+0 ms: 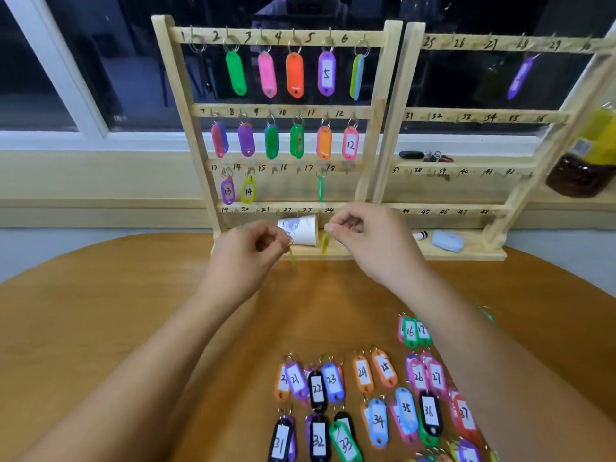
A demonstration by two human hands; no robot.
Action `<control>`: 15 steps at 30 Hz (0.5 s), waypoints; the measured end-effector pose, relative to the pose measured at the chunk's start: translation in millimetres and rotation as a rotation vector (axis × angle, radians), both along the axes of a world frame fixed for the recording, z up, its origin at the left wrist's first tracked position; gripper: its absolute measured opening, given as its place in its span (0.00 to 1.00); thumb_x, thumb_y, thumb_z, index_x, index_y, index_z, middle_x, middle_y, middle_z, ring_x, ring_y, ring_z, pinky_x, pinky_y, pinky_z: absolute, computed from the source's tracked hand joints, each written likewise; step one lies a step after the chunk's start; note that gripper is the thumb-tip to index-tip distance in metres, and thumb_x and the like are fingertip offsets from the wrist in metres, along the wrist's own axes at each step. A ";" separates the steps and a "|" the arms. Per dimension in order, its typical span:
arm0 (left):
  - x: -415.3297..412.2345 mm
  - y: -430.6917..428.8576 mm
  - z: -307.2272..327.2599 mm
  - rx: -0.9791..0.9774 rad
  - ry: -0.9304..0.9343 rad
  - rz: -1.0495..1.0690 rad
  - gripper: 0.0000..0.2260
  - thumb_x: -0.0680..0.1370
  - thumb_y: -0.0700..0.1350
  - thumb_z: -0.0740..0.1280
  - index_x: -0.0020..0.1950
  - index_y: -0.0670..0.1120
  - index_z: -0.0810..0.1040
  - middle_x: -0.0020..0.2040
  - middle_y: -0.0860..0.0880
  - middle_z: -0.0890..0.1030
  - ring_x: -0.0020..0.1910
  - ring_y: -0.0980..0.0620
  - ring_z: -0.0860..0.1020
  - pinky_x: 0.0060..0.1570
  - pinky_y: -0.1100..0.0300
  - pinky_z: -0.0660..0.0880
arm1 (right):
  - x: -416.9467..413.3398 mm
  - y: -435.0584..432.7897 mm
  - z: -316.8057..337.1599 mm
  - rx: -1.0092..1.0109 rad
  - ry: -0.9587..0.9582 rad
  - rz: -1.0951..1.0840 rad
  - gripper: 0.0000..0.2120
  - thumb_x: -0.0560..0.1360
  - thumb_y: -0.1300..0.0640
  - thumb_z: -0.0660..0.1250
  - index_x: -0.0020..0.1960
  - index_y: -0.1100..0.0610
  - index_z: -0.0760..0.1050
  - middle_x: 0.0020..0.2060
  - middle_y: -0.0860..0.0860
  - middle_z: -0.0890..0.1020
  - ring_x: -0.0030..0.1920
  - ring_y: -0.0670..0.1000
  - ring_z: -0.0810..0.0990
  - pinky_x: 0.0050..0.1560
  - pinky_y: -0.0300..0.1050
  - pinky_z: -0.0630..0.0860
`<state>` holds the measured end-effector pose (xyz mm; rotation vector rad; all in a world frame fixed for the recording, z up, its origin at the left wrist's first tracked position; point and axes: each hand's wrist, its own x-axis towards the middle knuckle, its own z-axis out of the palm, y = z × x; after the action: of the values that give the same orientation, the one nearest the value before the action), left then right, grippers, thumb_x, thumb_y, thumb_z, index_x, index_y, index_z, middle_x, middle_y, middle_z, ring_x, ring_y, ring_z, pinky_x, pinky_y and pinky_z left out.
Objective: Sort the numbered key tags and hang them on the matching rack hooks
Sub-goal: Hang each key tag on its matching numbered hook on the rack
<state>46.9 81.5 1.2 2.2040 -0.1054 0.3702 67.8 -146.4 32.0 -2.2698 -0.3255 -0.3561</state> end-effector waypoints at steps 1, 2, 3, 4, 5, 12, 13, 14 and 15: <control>3.9 6.2 3.6 0.017 -0.011 0.020 0.06 0.81 0.49 0.73 0.44 0.53 0.85 0.37 0.59 0.84 0.38 0.59 0.79 0.38 0.67 0.71 | 5.3 10.3 3.7 -0.001 -0.018 0.014 0.05 0.78 0.54 0.75 0.43 0.49 0.85 0.34 0.43 0.82 0.38 0.43 0.79 0.40 0.40 0.72; 7.8 12.4 7.5 0.037 -0.026 0.037 0.06 0.81 0.49 0.73 0.44 0.53 0.84 0.38 0.58 0.84 0.38 0.58 0.79 0.38 0.64 0.72 | 10.7 20.4 7.4 -0.003 -0.038 0.026 0.05 0.78 0.55 0.74 0.43 0.50 0.85 0.34 0.43 0.82 0.37 0.44 0.78 0.42 0.42 0.74; 11.9 17.8 11.7 0.053 -0.041 0.051 0.06 0.81 0.49 0.72 0.44 0.54 0.84 0.39 0.57 0.85 0.38 0.58 0.80 0.39 0.63 0.73 | 16.2 29.9 11.0 -0.004 -0.057 0.037 0.05 0.78 0.55 0.73 0.44 0.50 0.85 0.35 0.43 0.83 0.37 0.44 0.78 0.43 0.43 0.75; 16.3 24.1 16.1 0.058 -0.054 0.061 0.06 0.81 0.49 0.72 0.45 0.54 0.84 0.39 0.57 0.85 0.38 0.58 0.80 0.40 0.62 0.73 | 22.5 40.0 14.1 0.000 -0.073 0.045 0.05 0.78 0.55 0.73 0.44 0.50 0.85 0.35 0.43 0.83 0.37 0.44 0.78 0.44 0.45 0.76; 20.5 27.2 20.2 0.050 -0.063 0.061 0.05 0.81 0.49 0.72 0.45 0.54 0.85 0.39 0.57 0.85 0.38 0.58 0.80 0.40 0.62 0.74 | 28.0 46.8 17.0 0.003 -0.093 0.045 0.05 0.79 0.54 0.72 0.44 0.50 0.84 0.34 0.43 0.82 0.37 0.44 0.78 0.44 0.46 0.76; 47.0 42.3 46.8 0.016 -0.147 0.055 0.04 0.80 0.52 0.75 0.47 0.55 0.88 0.39 0.59 0.85 0.39 0.59 0.80 0.45 0.57 0.78 | 61.6 84.7 42.0 -0.032 -0.213 -0.038 0.07 0.79 0.52 0.70 0.42 0.47 0.79 0.24 0.42 0.74 0.30 0.43 0.73 0.32 0.46 0.66; 49.8 42.3 49.3 0.005 -0.155 0.052 0.04 0.80 0.52 0.75 0.47 0.55 0.88 0.40 0.60 0.85 0.40 0.60 0.80 0.46 0.56 0.78 | 63.4 87.3 44.0 -0.046 -0.211 -0.039 0.07 0.80 0.52 0.70 0.43 0.47 0.80 0.24 0.43 0.74 0.31 0.46 0.76 0.34 0.46 0.71; 52.4 42.0 51.7 -0.009 -0.166 0.052 0.04 0.80 0.52 0.75 0.48 0.55 0.88 0.40 0.61 0.85 0.41 0.59 0.80 0.47 0.55 0.79 | 64.5 89.3 45.6 -0.064 -0.207 -0.039 0.07 0.80 0.52 0.69 0.44 0.48 0.81 0.26 0.44 0.75 0.32 0.49 0.78 0.36 0.46 0.74; 54.7 40.9 53.9 -0.024 -0.176 0.053 0.04 0.80 0.53 0.75 0.48 0.55 0.88 0.41 0.61 0.85 0.42 0.58 0.80 0.48 0.54 0.79 | 65.0 91.1 46.8 -0.082 -0.202 -0.038 0.06 0.80 0.52 0.69 0.44 0.48 0.82 0.26 0.45 0.75 0.34 0.51 0.79 0.37 0.47 0.76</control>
<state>101.6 122.5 55.1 2.1502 -0.1383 0.5922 132.8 -55.4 78.8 -2.3270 -0.4071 -0.6046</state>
